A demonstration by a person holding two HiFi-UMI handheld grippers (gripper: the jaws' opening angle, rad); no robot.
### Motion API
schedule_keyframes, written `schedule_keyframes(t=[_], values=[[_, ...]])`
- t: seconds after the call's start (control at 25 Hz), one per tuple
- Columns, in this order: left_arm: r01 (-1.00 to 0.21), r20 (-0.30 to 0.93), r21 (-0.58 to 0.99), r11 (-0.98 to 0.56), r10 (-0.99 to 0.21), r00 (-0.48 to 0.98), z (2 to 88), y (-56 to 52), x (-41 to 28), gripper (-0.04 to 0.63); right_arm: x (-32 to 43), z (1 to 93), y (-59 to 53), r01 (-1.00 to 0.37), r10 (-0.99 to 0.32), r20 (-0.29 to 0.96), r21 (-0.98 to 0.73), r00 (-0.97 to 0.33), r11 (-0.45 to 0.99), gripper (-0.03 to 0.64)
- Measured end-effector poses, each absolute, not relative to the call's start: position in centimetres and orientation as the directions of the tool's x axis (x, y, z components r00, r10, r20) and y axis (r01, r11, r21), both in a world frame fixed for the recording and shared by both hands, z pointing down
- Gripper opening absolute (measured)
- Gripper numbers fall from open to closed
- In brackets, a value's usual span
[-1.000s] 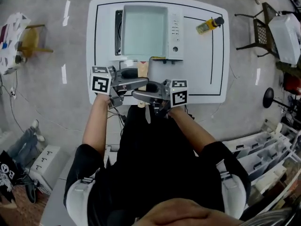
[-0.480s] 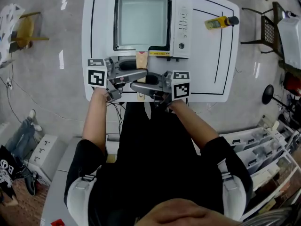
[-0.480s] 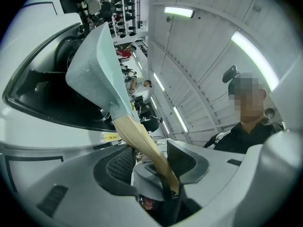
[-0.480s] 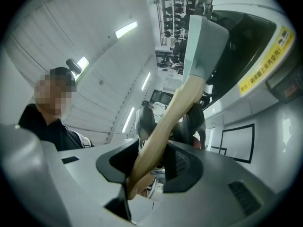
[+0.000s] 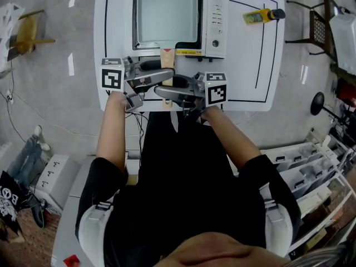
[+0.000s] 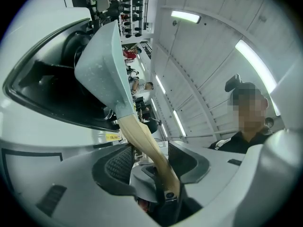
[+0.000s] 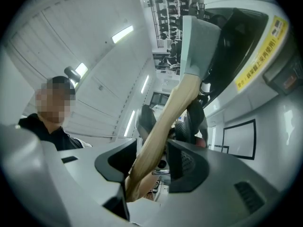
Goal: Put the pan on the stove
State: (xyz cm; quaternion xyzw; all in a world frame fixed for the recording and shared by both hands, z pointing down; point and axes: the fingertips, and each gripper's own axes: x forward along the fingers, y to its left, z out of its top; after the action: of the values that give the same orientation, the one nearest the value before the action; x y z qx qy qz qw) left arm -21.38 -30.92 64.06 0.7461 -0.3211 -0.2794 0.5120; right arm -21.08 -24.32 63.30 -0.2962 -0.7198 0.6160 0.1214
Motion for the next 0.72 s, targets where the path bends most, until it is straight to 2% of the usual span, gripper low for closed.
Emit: schedule_keyframes(t=[0.12,0.2,0.28,0.36,0.44,0.48,0.56,0.72], values=[[-0.202,-0.078,0.946,-0.254,-0.783,0.618,64.4,-30.3,-22.2,0.246,-20.7,63.5,-25.3,0.256,0.536,-0.214,-0.967,-0.817,0.005,0.232],[-0.223,-0.058,0.946,-0.234,-0.801,0.596,64.9,-29.4,-23.2,0.252,-19.8,63.5,-26.8,0.256,0.481,-0.247,-0.965,-0.841,-0.047,0.232],[-0.272,-0.017,0.941,-0.199,-0.833,0.552,65.4,-28.2,-24.7,0.252,-18.5,63.8,-28.9,0.249,0.418,-0.237,-0.968,-0.877,-0.026,0.232],[-0.354,0.027,0.922,-0.158,-0.884,0.466,65.3,-26.8,-26.8,0.24,-16.6,64.5,-32.0,0.201,0.318,-0.165,-0.976,-0.934,0.086,0.215],[-0.442,0.04,0.888,-0.126,-0.937,0.348,64.1,-25.4,-29.0,0.161,-14.5,64.3,-35.7,0.125,0.153,-0.091,-0.965,-0.984,0.231,0.109],[-0.48,0.027,0.869,-0.12,-0.957,0.288,63.1,-24.7,-29.9,0.112,-13.4,63.6,-37.2,0.09,0.073,-0.07,-0.947,-0.995,0.31,0.077],[-0.566,-0.002,0.816,-0.116,-0.98,0.197,60.5,-23.5,-30.8,0.042,-11.5,61.1,-39.0,0.033,-0.034,-0.057,-0.873,-0.998,0.486,0.053],[-0.757,-0.029,0.642,-0.12,-0.991,0.132,55.1,-21.8,-29.9,0.015,-7.9,55.6,-39.5,-0.117,-0.183,-0.041,-0.628,-0.982,0.769,0.036]])
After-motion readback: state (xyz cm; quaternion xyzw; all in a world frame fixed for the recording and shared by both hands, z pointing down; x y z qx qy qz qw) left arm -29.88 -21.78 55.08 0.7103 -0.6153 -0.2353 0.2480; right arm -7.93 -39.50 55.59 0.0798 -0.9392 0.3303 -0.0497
